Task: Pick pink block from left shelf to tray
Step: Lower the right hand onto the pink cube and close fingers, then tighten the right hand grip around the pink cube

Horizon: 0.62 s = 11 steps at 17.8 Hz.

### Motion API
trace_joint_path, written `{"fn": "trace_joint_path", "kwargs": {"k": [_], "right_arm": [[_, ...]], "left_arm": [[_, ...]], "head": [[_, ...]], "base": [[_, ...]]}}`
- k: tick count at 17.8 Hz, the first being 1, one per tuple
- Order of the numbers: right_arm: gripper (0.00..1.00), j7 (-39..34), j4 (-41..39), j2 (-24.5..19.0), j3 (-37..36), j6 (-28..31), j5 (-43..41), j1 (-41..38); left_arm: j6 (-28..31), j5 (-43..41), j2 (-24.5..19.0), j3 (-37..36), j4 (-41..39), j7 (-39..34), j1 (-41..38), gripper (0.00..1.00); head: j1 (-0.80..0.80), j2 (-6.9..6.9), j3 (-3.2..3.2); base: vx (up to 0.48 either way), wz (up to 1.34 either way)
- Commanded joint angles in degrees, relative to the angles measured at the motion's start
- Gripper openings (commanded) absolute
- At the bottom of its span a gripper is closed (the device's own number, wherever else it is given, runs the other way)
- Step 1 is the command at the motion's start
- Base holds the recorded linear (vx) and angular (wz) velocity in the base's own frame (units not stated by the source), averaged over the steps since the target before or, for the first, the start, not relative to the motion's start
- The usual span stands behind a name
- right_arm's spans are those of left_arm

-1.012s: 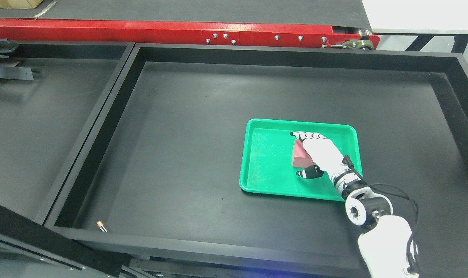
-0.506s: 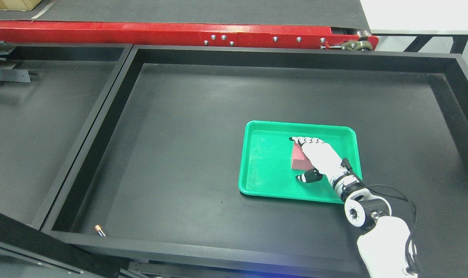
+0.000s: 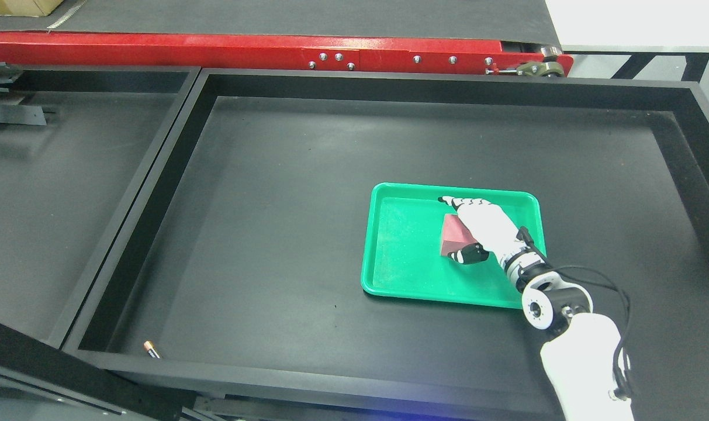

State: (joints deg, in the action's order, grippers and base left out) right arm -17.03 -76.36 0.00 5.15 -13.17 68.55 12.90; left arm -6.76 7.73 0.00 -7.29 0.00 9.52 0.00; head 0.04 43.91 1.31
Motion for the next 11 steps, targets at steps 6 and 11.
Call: {"fn": "trace_joint_path", "kwargs": {"k": [6,11], "right_arm": [[0.81,-1.1,1.2,1.0,-0.3,-0.5,0.0,1.2],[0.82,-1.9,1.2,1.0,-0.2,-0.5,0.0,0.8]], "left_arm": [[0.0,0.0,-1.0,0.0,-1.0,0.0,-1.1,1.0],[0.0,0.0,-1.0,0.0,-1.0,0.0,-1.1,1.0]], "head": [[0.0,0.0,0.0],[0.0,0.0,0.0]], "base": [[0.0,0.0],[0.0,0.0]]}}
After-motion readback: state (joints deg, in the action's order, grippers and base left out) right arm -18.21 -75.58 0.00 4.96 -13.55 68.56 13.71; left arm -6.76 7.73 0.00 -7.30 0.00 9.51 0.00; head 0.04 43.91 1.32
